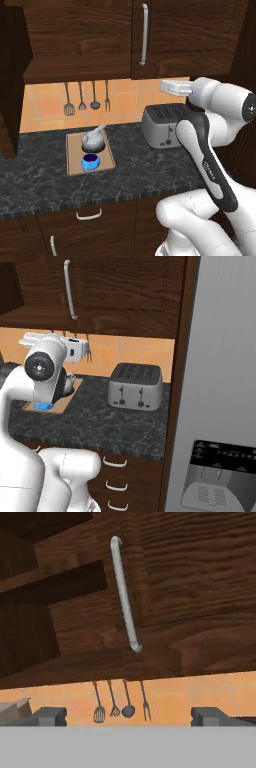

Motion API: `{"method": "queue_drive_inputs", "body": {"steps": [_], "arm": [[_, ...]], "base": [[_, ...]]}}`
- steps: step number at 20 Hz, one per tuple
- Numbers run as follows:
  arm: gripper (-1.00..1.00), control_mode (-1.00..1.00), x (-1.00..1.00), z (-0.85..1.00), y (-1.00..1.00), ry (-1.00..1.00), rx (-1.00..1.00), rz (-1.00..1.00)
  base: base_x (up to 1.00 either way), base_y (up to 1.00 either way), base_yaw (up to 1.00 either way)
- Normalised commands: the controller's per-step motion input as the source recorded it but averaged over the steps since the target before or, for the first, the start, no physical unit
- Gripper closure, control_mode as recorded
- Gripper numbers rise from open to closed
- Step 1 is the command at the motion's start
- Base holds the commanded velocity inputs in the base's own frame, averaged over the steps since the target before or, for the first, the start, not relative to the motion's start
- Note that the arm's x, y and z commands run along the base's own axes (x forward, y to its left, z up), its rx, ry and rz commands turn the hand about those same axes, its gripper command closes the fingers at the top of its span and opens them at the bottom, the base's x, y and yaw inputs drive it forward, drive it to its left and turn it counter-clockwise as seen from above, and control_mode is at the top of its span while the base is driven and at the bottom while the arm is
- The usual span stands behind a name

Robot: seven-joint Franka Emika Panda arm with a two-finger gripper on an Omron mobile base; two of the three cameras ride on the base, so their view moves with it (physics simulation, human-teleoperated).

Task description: Pick the kettle from the counter and place it on the tray. Then pick the mug from the cabinet and place it on the tray. Then close the cabinet doors.

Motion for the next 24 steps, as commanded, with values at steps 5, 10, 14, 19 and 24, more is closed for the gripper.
{"method": "queue_drive_inputs", "body": {"steps": [5, 10, 14, 19, 24], "arm": [[-1.00, -1.00, -0.44, 0.06, 0.35, 0.03, -0.30, 0.35], [-1.00, -1.00, -0.54, 0.02, 0.50, -0.05, -0.41, 0.30], [-1.00, -1.00, -0.75, 0.06, 0.46, -0.31, -0.40, 0.09], [-1.00, -1.00, -0.51, 0.15, 0.59, -0.31, -0.42, 0.05], [-1.00, -1.00, -0.37, 0.19, 0.72, -0.38, -0.44, 0.37]], "base": [[0.00, 0.00, 0.00], [0.00, 0.00, 0.00], [0.00, 0.00, 0.00], [0.00, 0.00, 0.00], [0.00, 0.00, 0.00]]}}
